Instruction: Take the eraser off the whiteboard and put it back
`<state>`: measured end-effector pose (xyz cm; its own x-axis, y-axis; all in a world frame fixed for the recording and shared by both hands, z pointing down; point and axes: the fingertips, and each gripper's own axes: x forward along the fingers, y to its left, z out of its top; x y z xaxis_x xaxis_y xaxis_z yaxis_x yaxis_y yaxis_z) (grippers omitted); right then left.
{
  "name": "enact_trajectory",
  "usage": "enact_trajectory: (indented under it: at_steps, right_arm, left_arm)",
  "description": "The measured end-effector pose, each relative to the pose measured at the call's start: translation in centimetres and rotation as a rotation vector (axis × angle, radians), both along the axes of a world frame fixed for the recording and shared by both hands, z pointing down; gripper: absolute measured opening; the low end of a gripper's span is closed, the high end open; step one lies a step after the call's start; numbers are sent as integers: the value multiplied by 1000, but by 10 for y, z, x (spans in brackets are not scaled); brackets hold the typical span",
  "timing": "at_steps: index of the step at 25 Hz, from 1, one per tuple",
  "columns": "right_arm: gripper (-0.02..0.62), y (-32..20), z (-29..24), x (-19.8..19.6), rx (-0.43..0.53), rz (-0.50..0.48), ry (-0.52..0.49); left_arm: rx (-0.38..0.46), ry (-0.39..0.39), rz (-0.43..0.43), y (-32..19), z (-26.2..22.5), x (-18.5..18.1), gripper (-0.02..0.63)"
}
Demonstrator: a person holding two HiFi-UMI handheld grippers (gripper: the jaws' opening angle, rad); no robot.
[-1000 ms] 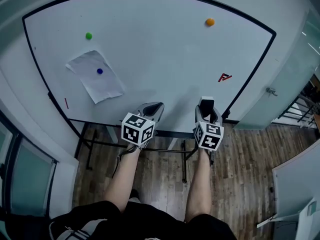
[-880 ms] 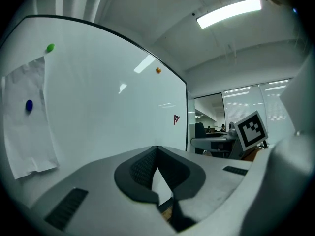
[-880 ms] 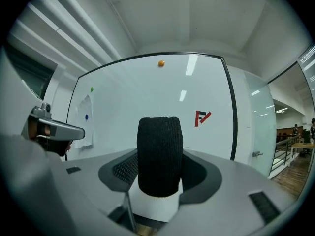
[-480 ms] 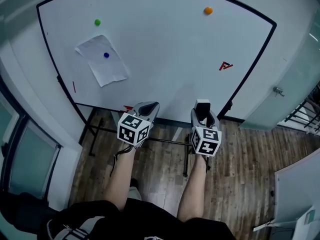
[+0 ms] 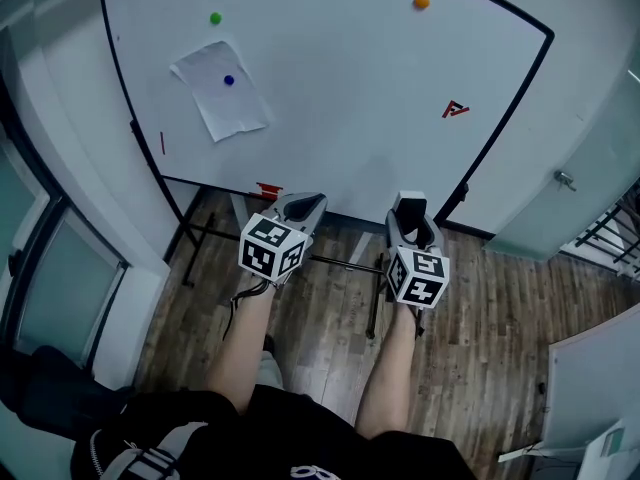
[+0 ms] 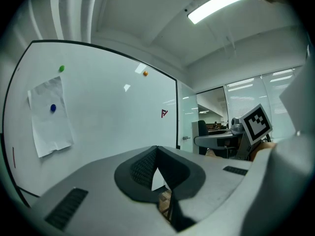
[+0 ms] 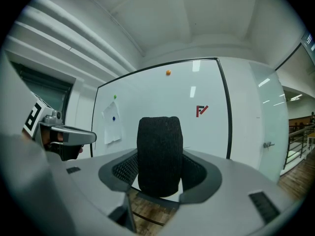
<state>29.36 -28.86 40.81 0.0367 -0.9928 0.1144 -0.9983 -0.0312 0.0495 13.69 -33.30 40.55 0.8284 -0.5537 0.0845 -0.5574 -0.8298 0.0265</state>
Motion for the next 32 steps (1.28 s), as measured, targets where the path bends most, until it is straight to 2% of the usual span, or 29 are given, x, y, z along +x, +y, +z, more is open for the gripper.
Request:
enact_trajectory:
  at_steps: [4, 16, 32]
  right_arm:
    - [247, 18, 10, -5, -16, -13, 1]
    - [247, 59, 33, -16, -63, -48, 6]
    - [247, 77, 59, -30, -101, -67, -20]
  left_arm:
    - [-16, 50, 24, 23, -1, -1, 18]
    - [-46, 58, 36, 66, 15, 1, 18]
    - [-48, -5, 69, 95, 34, 4, 18]
